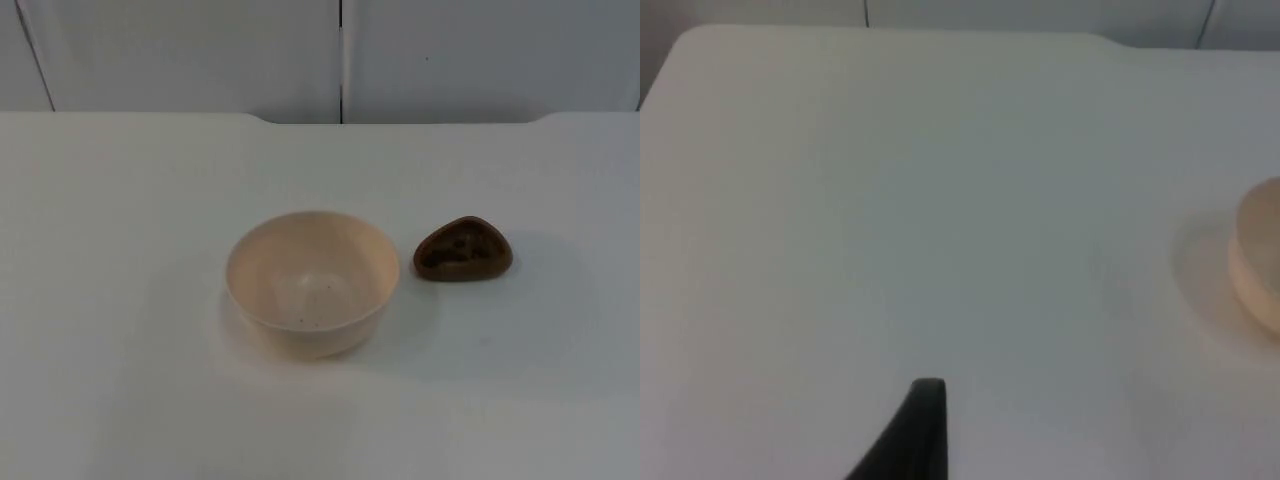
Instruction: Pick up the bowl with the left hand and pour the coffee beans from the cup into the bowl with the right hand.
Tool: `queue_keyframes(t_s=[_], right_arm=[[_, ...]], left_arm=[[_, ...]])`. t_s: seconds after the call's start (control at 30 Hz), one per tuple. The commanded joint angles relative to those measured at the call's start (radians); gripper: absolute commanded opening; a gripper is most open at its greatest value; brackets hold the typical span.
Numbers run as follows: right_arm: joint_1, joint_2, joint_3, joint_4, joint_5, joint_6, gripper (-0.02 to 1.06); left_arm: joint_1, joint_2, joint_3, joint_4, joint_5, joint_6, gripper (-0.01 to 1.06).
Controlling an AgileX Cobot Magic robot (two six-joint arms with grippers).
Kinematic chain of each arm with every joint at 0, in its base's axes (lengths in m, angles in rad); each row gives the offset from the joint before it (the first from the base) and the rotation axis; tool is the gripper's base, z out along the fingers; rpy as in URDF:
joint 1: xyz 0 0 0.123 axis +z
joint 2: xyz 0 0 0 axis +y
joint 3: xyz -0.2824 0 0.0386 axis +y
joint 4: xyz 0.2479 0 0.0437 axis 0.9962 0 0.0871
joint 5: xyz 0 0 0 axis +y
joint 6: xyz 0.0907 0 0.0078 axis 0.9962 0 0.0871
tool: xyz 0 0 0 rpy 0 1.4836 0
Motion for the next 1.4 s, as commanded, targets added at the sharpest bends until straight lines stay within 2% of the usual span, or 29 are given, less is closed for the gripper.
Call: queue_keyframes(t_s=[0.0, 0.43, 0.93, 1.37], right_arm=[[-0.006, -0.003, 0.002, 0.003, -0.006, 0.001, 1.05], [-0.006, -0.003, 0.002, -0.001, -0.006, 0.001, 1.05], [-0.006, -0.003, 0.002, -0.001, -0.006, 0.001, 1.05], [-0.006, -0.003, 0.002, -0.001, -0.006, 0.001, 1.05]], left_arm=[[-0.005, 0.030, -0.005, -0.031, -0.048, -0.004, 1.05], [-0.005, 0.132, -0.010, -0.133, -0.159, -0.004, 1.05], [-0.005, 0.333, -0.186, -0.131, -0.156, 0.051, 1.05], [-0.005, 0.454, -0.196, -0.151, -0.171, 0.083, 1.05]])
